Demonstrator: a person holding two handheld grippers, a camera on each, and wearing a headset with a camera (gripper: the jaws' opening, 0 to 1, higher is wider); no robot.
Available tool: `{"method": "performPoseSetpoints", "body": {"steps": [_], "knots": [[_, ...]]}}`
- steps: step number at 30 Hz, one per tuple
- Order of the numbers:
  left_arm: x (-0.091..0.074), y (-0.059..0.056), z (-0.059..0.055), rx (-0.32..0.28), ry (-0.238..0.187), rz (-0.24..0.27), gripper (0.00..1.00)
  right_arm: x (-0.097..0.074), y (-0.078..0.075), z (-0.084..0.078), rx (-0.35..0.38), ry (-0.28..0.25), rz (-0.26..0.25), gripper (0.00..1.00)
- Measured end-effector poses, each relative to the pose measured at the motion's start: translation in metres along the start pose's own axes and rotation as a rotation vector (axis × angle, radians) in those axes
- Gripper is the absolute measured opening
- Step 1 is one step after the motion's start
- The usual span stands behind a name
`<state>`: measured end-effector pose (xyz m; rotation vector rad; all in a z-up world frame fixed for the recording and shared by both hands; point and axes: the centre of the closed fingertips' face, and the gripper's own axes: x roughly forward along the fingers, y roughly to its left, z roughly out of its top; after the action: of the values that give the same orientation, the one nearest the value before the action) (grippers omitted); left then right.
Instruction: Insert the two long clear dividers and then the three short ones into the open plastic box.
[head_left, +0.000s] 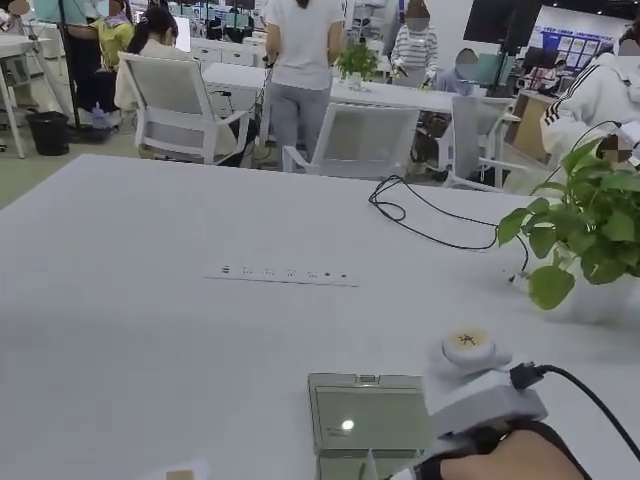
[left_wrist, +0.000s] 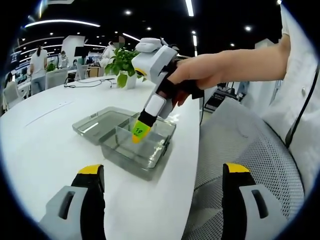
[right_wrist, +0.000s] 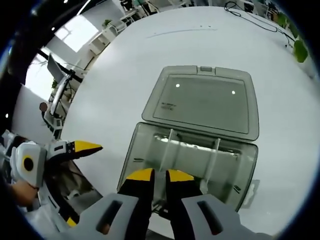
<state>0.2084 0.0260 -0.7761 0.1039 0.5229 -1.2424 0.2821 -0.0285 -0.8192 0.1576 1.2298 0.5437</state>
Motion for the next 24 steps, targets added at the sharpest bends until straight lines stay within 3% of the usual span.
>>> {"method": "performPoseSetpoints", "body": {"steps": [9,14,24], "knots": [[-0.003,0.001,0.004,-0.007,0.001,0.032,1.0,-0.009,0.003,0.005,0.028,-0.063,0.073,0.15],[-0.005,-0.001,0.008,-0.011,0.001,0.051,1.0,-0.02,0.007,0.015,0.045,-0.12,0.139,0.19],[-0.012,-0.003,0.012,-0.027,0.007,0.11,1.0,-0.042,0.021,0.027,0.019,-0.191,0.257,0.28]]}}
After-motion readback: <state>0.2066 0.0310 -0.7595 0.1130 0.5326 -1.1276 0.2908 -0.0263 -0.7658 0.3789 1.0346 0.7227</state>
